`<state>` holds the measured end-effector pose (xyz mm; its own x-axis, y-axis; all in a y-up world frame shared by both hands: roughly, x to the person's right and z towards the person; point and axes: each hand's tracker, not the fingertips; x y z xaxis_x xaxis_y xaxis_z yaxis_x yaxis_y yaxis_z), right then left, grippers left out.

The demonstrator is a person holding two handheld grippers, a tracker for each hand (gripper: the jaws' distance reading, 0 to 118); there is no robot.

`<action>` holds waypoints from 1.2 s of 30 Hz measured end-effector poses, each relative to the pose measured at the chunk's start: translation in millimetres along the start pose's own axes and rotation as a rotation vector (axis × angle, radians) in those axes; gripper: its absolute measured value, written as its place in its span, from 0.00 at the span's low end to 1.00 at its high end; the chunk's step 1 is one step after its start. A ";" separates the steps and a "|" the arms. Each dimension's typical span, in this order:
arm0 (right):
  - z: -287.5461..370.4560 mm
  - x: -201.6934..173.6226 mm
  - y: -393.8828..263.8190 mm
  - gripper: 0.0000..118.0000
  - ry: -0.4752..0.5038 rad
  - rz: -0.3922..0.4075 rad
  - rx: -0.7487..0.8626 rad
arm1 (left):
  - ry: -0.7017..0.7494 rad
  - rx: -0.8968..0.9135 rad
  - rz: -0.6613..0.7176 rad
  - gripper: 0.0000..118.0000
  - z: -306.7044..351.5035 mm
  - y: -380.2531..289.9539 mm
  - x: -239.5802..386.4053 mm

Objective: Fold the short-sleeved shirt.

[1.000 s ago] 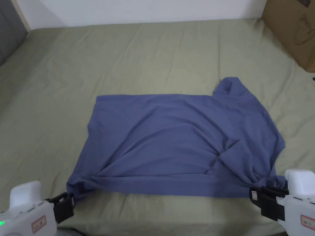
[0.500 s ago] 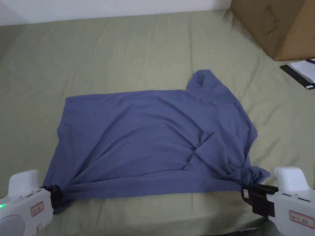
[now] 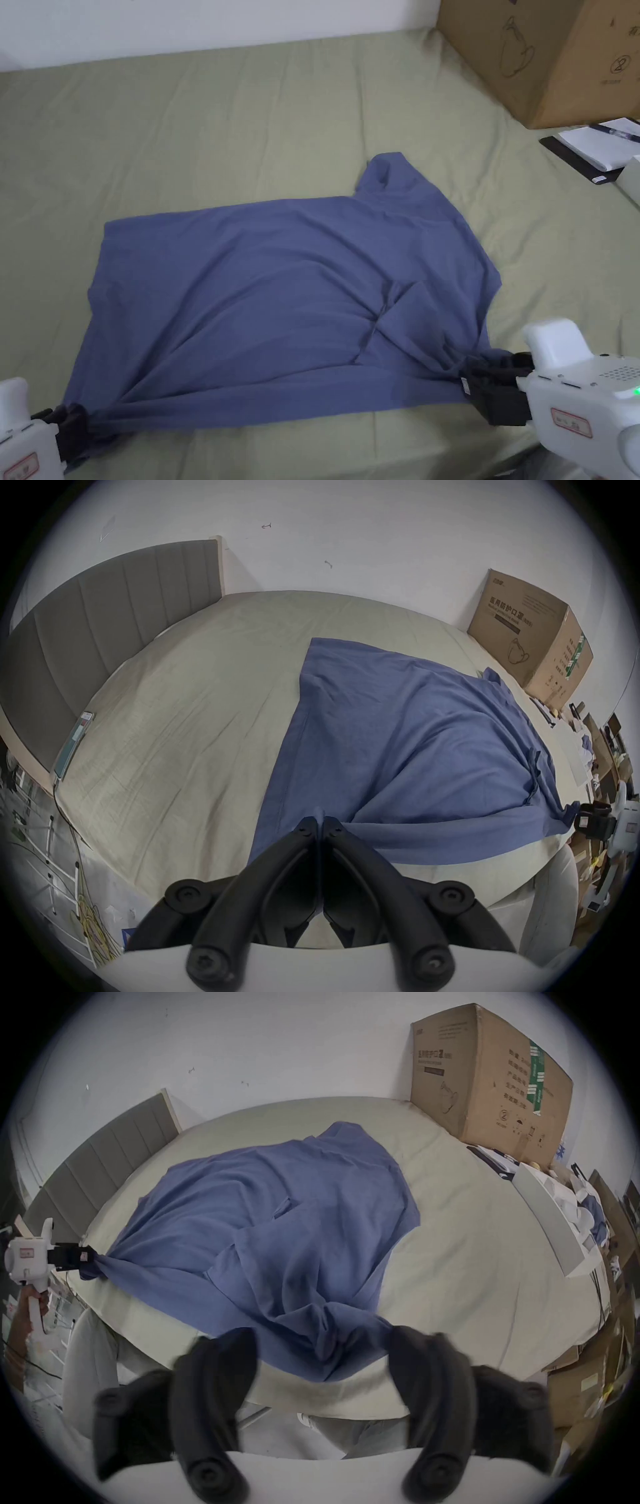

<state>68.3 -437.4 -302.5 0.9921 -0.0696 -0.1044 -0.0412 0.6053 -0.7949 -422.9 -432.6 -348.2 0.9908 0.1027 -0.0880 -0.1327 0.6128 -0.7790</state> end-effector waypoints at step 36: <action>-88.1 89.5 103.7 0.58 -0.030 -0.261 -0.014 | 0.019 -0.115 -0.215 0.89 -118.5 120.6 19.0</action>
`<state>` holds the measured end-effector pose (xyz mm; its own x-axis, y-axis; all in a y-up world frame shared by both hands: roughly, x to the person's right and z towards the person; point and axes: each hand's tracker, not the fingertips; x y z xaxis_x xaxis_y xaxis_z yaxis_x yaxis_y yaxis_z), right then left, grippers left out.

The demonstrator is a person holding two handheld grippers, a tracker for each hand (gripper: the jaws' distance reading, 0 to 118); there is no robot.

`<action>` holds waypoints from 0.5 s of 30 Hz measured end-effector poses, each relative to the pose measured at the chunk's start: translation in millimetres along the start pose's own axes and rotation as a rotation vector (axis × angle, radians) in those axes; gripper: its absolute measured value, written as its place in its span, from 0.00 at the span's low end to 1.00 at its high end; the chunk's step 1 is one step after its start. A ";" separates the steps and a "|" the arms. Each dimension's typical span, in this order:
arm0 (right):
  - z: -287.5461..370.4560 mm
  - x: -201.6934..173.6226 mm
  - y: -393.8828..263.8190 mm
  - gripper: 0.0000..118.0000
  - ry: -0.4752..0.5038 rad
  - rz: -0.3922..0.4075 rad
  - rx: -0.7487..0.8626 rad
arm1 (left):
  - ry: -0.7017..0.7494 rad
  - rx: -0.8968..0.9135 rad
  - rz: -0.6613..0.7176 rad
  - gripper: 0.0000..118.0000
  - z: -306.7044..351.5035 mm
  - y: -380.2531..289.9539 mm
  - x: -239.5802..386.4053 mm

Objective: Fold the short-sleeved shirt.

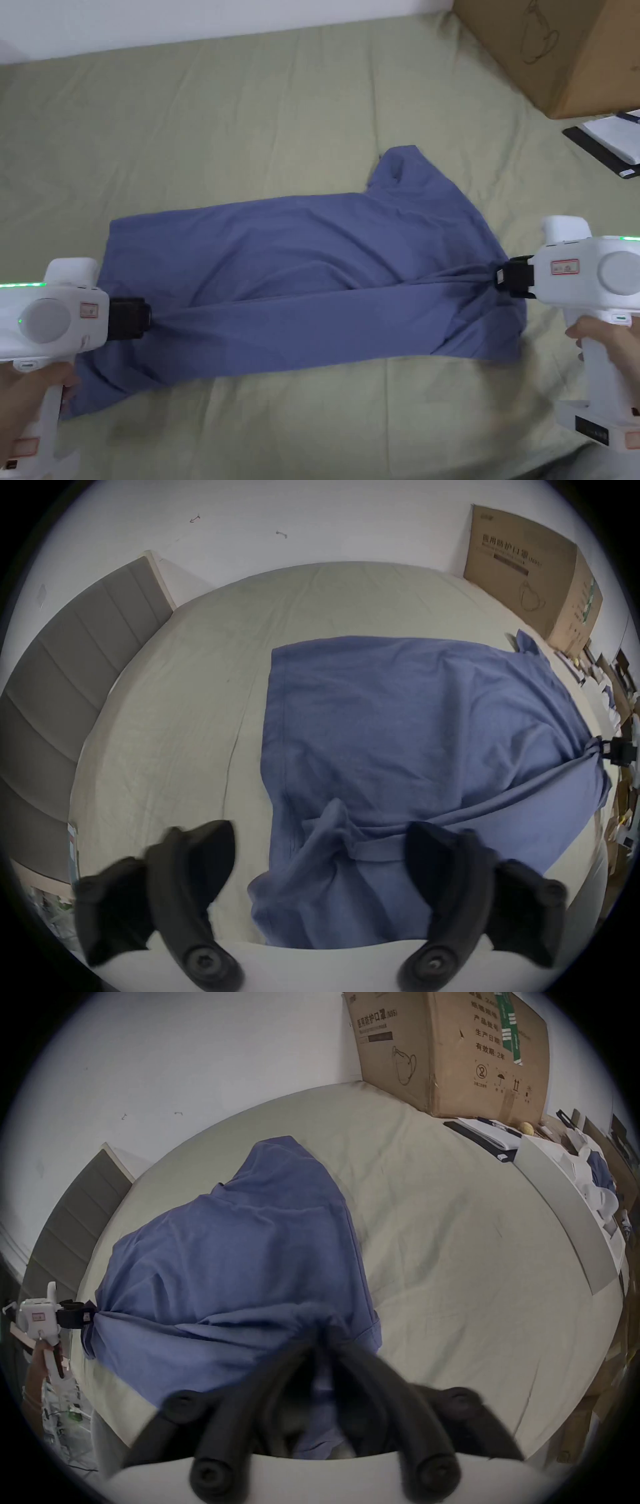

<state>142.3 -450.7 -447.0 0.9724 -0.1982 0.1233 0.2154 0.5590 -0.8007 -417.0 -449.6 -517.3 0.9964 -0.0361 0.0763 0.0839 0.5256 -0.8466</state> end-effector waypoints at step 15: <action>98.5 -57.4 -73.5 0.00 0.158 0.081 0.121 | -0.067 0.085 0.260 0.01 97.9 -125.3 -23.2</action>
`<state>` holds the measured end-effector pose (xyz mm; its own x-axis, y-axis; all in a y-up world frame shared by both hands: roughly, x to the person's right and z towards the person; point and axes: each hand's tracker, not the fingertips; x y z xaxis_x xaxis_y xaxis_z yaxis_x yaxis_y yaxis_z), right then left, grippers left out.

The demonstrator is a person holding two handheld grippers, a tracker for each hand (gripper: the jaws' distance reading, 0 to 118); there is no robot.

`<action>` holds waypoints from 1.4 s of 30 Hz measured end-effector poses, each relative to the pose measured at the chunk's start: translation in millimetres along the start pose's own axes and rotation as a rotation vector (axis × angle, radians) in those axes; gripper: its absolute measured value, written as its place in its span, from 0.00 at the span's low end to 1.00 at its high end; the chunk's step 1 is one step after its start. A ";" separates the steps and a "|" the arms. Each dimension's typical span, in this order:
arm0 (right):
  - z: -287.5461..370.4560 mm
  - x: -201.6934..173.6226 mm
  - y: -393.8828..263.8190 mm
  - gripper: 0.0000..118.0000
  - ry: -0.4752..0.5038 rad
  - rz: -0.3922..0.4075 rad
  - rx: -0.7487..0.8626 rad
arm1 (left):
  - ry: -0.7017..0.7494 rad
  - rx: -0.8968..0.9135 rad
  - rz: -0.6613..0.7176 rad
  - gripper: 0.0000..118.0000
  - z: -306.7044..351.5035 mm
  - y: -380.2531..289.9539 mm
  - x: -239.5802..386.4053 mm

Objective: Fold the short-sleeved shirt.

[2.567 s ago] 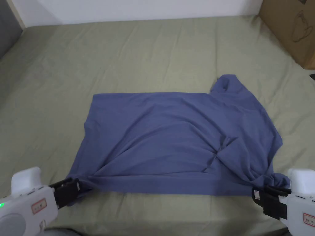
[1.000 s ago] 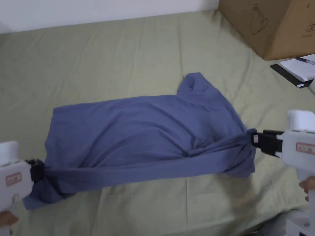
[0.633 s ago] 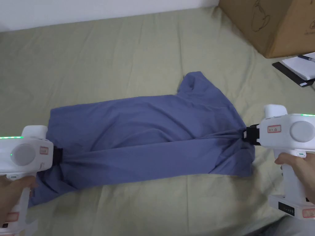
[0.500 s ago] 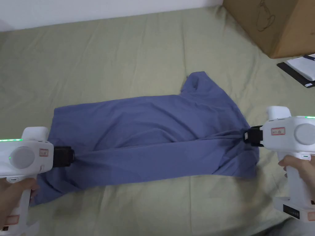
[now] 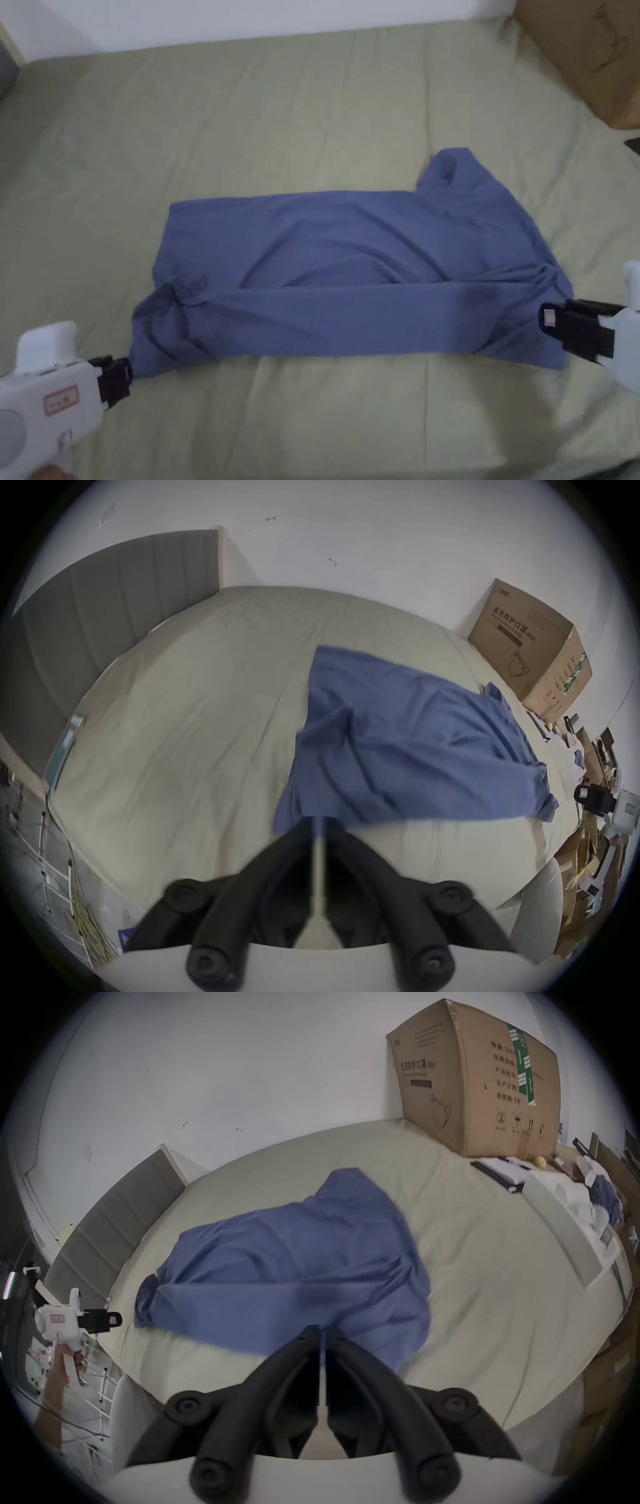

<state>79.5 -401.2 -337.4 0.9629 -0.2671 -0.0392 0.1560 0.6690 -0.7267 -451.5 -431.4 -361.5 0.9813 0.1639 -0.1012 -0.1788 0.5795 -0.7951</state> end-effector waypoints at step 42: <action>-82.0 30.0 -22.1 0.03 -0.112 -0.223 -0.169 | 0.007 -0.106 -0.075 0.02 -52.2 46.3 6.9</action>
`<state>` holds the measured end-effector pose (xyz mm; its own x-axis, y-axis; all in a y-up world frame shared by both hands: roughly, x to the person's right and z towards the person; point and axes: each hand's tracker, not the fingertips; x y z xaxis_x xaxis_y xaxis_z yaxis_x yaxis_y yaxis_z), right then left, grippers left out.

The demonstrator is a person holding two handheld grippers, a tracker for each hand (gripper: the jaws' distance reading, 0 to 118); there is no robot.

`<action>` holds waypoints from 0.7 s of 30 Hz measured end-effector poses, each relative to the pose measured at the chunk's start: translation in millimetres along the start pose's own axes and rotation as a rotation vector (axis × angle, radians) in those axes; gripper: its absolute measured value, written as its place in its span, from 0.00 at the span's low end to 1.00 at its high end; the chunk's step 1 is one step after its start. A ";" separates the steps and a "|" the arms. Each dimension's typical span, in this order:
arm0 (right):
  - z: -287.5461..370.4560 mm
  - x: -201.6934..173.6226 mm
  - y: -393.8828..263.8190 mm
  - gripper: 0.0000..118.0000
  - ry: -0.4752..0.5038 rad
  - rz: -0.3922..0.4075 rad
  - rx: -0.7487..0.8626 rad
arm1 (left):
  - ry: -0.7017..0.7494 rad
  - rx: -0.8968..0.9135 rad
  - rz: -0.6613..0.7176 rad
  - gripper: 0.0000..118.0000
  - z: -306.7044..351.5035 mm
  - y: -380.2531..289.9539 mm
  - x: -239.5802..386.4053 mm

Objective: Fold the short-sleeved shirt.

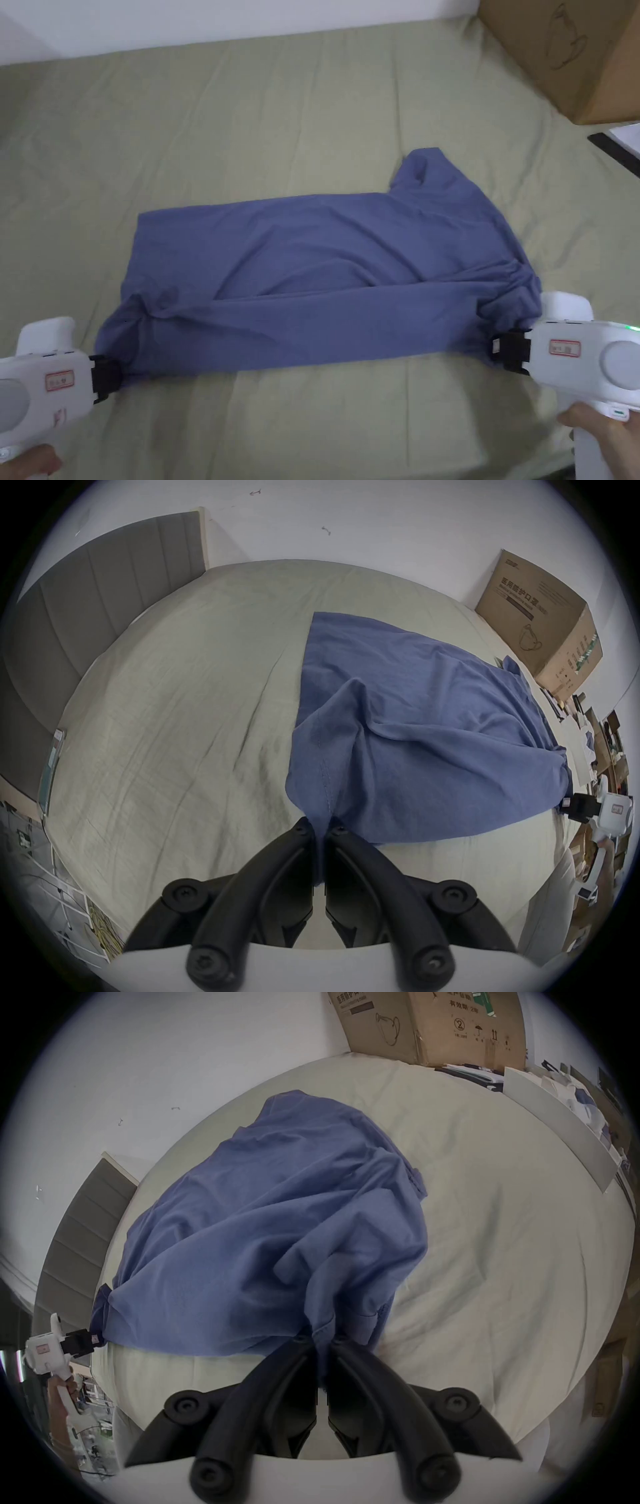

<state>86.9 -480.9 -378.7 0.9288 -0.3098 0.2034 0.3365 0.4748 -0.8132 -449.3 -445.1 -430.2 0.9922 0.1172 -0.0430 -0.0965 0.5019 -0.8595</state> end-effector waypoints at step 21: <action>55.3 35.2 -55.8 0.23 -0.054 0.132 -0.105 | -0.003 -0.076 -0.039 0.06 29.9 -92.9 -13.8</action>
<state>109.4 -472.7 -296.0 0.9719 -0.2040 0.1174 0.1951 0.4190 -0.8868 -456.4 -467.7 -334.5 0.9949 0.1011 -0.0071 -0.0510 0.4393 -0.8969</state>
